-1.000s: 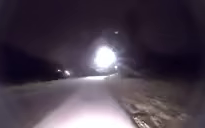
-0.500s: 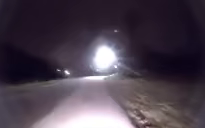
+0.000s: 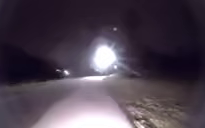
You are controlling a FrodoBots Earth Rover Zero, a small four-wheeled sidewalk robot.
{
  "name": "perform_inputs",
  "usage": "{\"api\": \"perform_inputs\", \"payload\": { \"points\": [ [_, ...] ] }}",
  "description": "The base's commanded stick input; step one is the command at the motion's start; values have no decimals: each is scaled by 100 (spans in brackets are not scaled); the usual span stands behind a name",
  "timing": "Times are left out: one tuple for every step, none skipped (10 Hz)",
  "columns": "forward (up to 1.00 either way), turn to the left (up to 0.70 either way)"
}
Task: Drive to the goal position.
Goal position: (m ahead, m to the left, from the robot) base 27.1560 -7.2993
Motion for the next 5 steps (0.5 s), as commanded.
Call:
{"api": "perform_inputs", "payload": {
  "points": [
    [51, 0],
    [43, 0],
    [29, 27],
    [8, 59],
    [0, 70]
  ]
}}
